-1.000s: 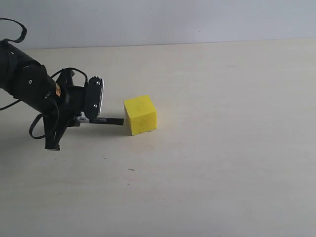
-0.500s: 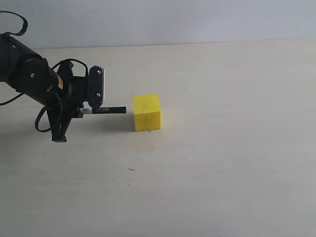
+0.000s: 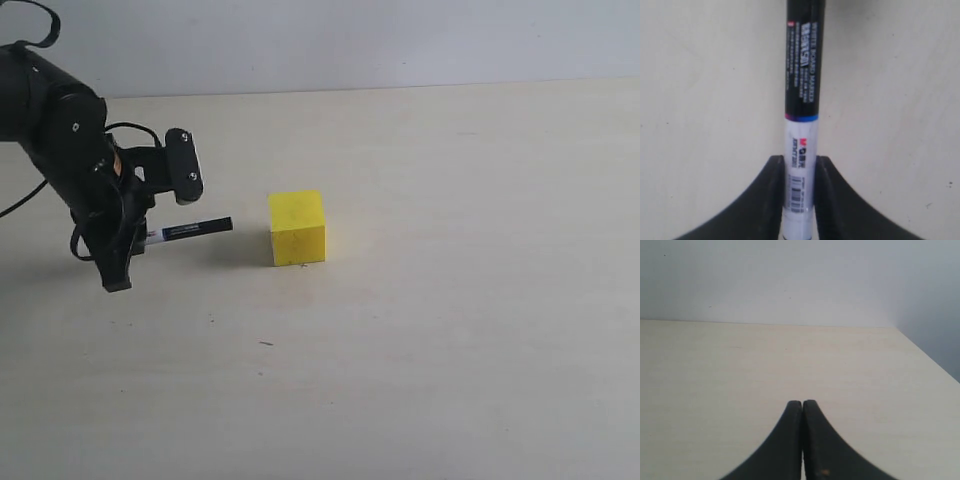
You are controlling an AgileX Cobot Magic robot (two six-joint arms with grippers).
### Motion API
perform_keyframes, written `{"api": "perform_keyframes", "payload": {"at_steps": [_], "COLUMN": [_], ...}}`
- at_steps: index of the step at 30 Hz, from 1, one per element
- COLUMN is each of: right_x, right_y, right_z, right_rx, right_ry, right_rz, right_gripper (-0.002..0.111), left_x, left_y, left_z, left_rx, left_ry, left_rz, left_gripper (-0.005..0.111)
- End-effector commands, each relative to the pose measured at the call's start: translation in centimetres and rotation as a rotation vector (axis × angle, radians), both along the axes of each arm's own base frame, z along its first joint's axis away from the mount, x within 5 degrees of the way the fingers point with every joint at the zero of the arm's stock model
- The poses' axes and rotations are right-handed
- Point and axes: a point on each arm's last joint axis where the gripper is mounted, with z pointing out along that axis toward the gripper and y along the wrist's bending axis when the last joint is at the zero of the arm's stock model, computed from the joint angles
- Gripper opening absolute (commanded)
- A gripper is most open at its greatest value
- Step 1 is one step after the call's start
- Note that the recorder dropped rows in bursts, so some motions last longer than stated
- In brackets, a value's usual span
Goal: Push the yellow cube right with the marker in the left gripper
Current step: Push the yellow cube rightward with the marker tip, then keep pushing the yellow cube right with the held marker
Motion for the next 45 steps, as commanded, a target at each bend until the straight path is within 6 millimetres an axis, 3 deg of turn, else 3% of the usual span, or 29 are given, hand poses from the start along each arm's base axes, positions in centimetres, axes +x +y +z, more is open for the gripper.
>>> {"api": "perform_keyframes", "payload": {"at_steps": [1, 14, 22, 25, 31, 34, 37, 42, 45], "right_x": [0.0, 0.0, 0.0, 0.0, 0.0, 0.0, 0.0, 0.0, 0.0], "right_y": [0.0, 0.0, 0.0, 0.0, 0.0, 0.0, 0.0, 0.0, 0.0], "right_z": [0.0, 0.0, 0.0, 0.0, 0.0, 0.0, 0.0, 0.0, 0.0], "right_rx": [-0.007, -0.007, -0.007, -0.007, -0.007, -0.007, -0.007, -0.007, -0.007], "right_ry": [-0.012, -0.012, -0.012, -0.012, -0.012, -0.012, -0.012, -0.012, -0.012], "right_rz": [-0.003, -0.003, -0.003, -0.003, -0.003, -0.003, -0.003, -0.003, -0.003], "right_gripper": [0.000, 0.000, 0.000, 0.000, 0.000, 0.000, 0.000, 0.000, 0.000], "left_x": [0.7, 2.1, 0.7, 0.6, 1.1, 1.3, 1.2, -0.2, -0.4], "left_y": [-0.2, -1.2, -5.7, -5.5, -2.9, -3.0, -4.2, -8.0, -8.5], "left_z": [0.4, -1.6, -1.7, -1.8, -2.0, -1.9, -1.8, -1.4, -1.3], "left_rx": [0.025, -0.015, -0.059, -0.035, 0.025, 0.013, -0.026, -0.050, -0.047], "left_ry": [0.055, 0.000, -0.057, -0.040, 0.032, 0.012, -0.033, -0.073, -0.069], "left_rz": [0.044, -0.011, -0.153, -0.161, -0.074, -0.078, -0.112, -0.230, -0.239], "left_gripper": [0.000, 0.000, 0.000, 0.000, 0.000, 0.000, 0.000, 0.000, 0.000]}}
